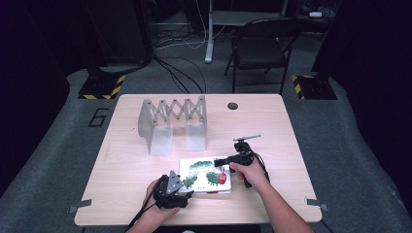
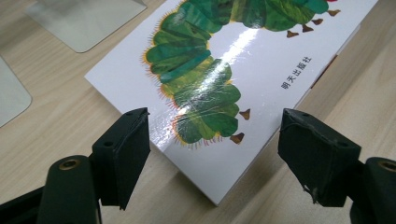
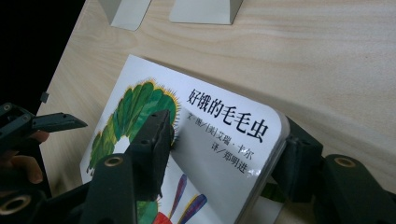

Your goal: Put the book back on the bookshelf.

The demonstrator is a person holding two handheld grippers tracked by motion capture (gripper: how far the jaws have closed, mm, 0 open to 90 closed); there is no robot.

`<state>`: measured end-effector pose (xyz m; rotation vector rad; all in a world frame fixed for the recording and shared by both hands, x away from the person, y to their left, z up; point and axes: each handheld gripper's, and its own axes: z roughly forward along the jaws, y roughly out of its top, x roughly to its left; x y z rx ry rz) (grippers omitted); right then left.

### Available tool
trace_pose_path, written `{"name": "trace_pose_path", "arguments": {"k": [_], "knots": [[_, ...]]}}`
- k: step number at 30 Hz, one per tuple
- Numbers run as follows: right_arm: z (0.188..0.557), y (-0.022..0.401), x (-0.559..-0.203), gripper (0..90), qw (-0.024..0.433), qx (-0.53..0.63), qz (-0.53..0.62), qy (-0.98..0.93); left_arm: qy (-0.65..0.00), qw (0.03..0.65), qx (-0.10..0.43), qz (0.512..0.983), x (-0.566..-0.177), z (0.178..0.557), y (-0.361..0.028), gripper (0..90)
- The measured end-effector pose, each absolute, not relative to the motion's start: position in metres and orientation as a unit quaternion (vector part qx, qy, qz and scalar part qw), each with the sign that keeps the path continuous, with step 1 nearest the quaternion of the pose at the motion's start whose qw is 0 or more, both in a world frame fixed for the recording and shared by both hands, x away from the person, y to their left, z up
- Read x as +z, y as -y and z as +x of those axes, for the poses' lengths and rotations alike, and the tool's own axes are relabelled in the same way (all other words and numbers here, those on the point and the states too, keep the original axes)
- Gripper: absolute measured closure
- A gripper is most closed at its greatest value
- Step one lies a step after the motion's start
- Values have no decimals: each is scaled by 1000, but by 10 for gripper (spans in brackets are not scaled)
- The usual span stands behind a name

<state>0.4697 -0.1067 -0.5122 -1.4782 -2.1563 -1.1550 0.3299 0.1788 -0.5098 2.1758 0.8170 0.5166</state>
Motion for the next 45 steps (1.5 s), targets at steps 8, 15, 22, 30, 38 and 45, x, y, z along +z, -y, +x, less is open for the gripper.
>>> {"name": "trace_pose_path", "arguments": {"k": [8, 15, 22, 30, 38, 45], "knots": [[470, 107, -512, 436, 141, -401, -511, 747, -340, 387, 179, 838, -505, 339, -187, 268], [469, 107, -512, 437, 142, -401, -510, 748, -366, 389, 148, 832, -510, 350, -188, 259], [470, 108, -513, 438, 140, -404, -506, 749, -398, 402, 120, 816, -516, 357, -193, 184], [469, 107, -513, 438, 140, -402, -506, 750, -409, 417, 111, 804, -522, 359, -192, 134], [469, 107, -513, 436, 137, -402, -503, 753, -411, 426, 98, 800, -525, 362, -193, 115], [469, 107, -512, 431, 136, -400, -500, 756, -420, 432, 79, 794, -528, 363, -195, 109]]}}
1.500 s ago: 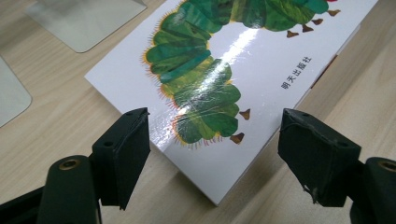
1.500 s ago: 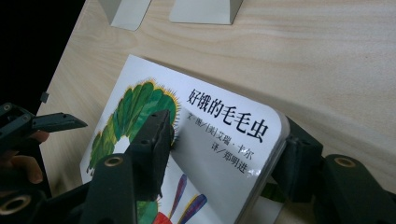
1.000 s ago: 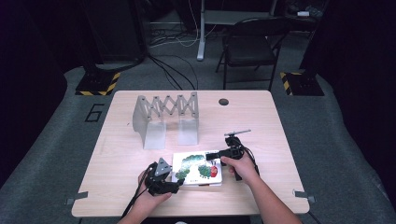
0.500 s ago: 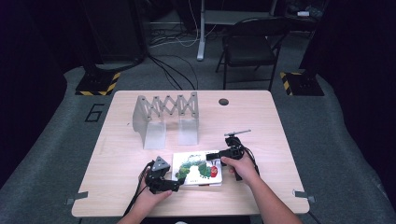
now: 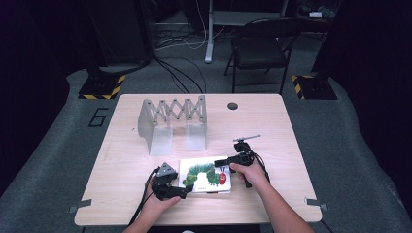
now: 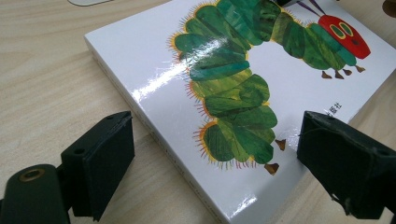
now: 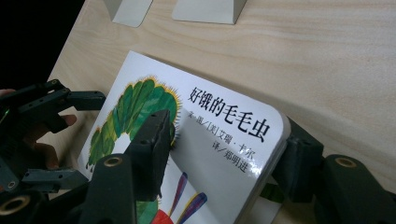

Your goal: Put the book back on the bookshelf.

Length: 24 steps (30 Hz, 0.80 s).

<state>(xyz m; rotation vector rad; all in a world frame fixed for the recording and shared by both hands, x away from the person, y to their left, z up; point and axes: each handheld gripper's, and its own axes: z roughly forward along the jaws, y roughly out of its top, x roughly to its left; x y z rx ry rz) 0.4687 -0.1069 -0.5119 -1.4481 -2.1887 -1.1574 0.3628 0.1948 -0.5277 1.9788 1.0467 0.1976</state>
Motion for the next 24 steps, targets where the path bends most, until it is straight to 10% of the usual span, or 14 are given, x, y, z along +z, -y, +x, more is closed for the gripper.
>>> {"name": "trace_pose_path", "arguments": {"k": [24], "knots": [[458, 107, -490, 476, 86, -423, -439, 788, -408, 439, 82, 796, -529, 361, -194, 109]]}}
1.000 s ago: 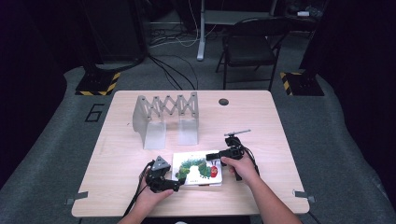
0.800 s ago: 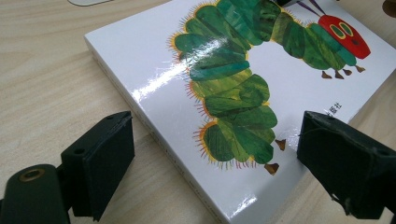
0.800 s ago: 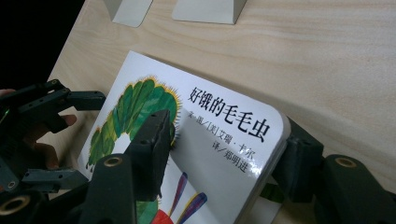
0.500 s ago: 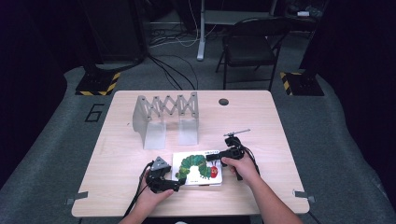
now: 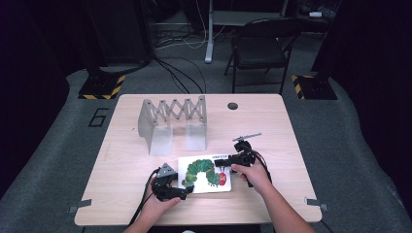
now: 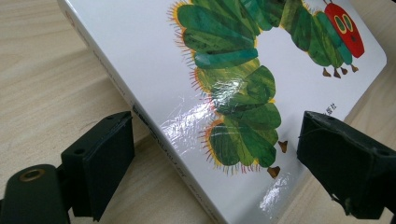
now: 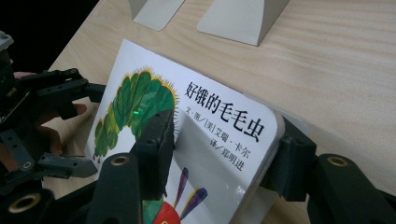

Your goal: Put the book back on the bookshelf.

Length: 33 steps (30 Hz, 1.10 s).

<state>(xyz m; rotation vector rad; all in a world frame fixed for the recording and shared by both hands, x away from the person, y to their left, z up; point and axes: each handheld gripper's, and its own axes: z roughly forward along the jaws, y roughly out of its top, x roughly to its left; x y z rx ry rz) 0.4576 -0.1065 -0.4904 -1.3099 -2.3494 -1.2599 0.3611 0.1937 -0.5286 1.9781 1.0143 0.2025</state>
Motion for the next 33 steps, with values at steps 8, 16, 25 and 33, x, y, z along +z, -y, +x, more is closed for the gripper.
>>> {"name": "trace_pose_path", "arguments": {"k": [8, 16, 25, 33], "knots": [[447, 107, -479, 502, 66, -431, -422, 795, -395, 437, 79, 804, -527, 359, -193, 123], [442, 109, -474, 527, 51, -444, -406, 797, -379, 439, 76, 811, -526, 359, -189, 189], [442, 111, -475, 536, 60, -446, -413, 792, -382, 434, 57, 814, -523, 360, -190, 201], [439, 107, -472, 523, 49, -439, -419, 793, -399, 437, 46, 804, -520, 362, -193, 247]]}}
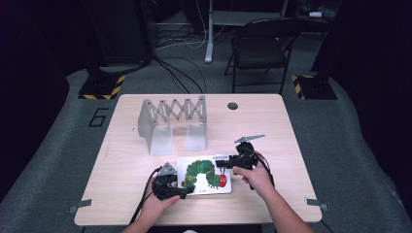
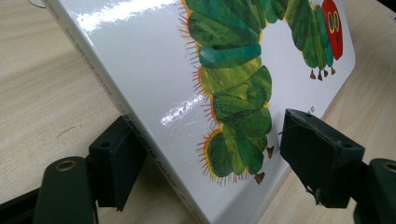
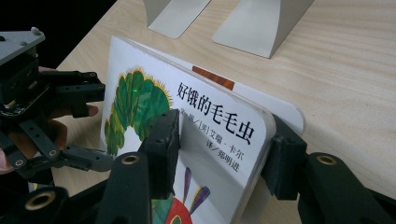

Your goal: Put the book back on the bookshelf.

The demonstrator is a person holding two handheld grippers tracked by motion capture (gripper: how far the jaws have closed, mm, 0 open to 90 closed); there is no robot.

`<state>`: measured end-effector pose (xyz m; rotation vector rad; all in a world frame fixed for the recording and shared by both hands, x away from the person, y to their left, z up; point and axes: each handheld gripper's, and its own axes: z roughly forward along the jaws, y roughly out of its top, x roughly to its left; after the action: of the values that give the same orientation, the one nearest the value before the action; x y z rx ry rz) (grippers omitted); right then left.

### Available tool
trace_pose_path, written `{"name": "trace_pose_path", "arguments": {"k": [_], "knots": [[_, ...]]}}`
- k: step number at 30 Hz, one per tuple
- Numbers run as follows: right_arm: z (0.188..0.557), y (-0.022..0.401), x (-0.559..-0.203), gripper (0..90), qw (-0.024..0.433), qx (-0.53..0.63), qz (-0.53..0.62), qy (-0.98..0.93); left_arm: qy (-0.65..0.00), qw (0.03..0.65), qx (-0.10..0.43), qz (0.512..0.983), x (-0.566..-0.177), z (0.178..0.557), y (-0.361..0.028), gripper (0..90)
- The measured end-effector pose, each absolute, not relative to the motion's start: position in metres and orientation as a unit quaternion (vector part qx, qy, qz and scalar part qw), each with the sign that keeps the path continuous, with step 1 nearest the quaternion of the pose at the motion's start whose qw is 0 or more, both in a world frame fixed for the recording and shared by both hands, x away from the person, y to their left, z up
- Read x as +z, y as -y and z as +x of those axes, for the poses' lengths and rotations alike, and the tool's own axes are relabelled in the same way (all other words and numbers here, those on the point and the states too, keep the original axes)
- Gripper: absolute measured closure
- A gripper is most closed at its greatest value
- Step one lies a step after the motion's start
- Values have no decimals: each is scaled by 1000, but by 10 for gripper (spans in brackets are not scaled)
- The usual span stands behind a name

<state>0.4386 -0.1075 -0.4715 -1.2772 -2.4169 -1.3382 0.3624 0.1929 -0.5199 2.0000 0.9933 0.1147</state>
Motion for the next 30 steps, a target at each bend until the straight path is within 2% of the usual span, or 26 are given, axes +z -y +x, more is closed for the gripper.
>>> {"name": "trace_pose_path", "arguments": {"k": [13, 30], "knots": [[428, 93, -455, 542, 10, -435, -395, 809, -414, 437, 77, 795, -507, 366, -206, 363], [427, 92, -448, 537, 5, -452, -391, 801, -407, 437, 105, 795, -501, 365, -208, 447]]}}
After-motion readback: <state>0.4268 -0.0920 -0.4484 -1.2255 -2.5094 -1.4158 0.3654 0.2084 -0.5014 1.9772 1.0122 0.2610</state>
